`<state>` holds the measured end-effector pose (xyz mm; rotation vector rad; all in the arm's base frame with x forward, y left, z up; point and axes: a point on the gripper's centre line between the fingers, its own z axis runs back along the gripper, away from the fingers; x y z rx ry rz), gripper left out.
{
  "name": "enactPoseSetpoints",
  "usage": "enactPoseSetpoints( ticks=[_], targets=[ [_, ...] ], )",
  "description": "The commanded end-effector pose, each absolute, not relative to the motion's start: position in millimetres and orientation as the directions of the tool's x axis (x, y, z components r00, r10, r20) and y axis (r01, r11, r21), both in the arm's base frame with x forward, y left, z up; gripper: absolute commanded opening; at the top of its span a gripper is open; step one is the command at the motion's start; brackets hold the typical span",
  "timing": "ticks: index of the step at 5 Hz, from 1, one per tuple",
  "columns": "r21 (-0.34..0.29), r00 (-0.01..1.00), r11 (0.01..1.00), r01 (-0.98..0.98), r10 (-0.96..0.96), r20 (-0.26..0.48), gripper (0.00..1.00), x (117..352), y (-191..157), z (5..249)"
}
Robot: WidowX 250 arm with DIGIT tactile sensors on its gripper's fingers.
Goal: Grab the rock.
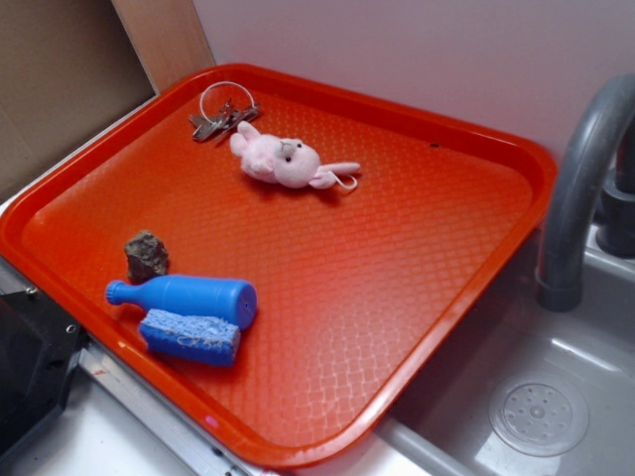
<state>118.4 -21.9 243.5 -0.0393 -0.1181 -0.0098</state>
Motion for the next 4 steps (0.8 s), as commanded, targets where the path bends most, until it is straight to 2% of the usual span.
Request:
enactPoseSetpoints(
  ticks=[1,2,3,4],
  targets=[
    [-0.039,0.993,0.999,0.012,-0.007,0.118,1.00,118.4,-21.9,243.5],
    [-0.161,0.979,0.974,-0.159,0.177,0.103,1.00,130.4,-25.2,225.0],
    [-0.110,0.914,0.920,-0.375,0.387,0.119,1.00,142.5,-24.6,200.9],
    [-0.111,0.874,0.885,-0.452,0.464,0.142,1.00,142.2,-25.6,180.4]
  ],
)
